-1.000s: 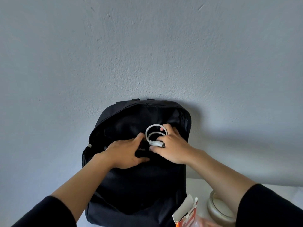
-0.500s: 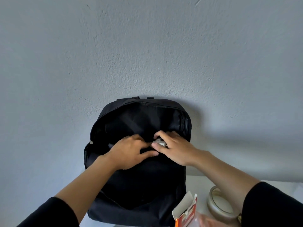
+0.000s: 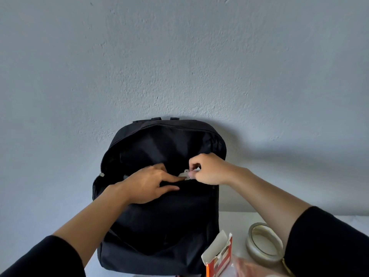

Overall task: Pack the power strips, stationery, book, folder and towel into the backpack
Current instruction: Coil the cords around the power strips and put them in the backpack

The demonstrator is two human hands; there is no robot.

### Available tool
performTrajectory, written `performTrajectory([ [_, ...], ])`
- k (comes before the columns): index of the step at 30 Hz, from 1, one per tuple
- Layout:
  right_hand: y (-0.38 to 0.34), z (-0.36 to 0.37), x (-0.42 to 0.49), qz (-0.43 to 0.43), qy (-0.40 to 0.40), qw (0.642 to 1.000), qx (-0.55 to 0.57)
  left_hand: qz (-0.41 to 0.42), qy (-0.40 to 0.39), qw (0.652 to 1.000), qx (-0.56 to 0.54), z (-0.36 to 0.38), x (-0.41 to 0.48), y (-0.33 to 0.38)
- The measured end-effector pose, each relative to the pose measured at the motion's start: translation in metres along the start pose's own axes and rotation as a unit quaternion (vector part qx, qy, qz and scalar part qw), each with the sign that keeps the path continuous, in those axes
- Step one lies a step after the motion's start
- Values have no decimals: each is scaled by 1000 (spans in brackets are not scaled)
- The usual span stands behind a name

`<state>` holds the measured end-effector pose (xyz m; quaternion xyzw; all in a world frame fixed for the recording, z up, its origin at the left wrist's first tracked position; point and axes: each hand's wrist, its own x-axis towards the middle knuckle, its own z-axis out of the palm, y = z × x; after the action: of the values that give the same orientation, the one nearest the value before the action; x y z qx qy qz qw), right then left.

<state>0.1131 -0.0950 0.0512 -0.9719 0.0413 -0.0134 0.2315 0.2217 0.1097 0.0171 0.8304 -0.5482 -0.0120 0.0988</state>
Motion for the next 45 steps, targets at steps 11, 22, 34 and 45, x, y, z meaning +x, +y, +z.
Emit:
performTrajectory([
  [11,4,5,-8,62,28,992,102,43,37,998,-41,3,6,4],
  [22,12,19,-6,55,81,991,95,16,-87,995,55,-4,16,15],
  [34,20,23,-15,-47,41,993,-97,-33,-29,998,50,-2,9,29],
  [45,24,30,-16,-53,110,992,-33,-81,-81,991,66,-8,7,39],
])
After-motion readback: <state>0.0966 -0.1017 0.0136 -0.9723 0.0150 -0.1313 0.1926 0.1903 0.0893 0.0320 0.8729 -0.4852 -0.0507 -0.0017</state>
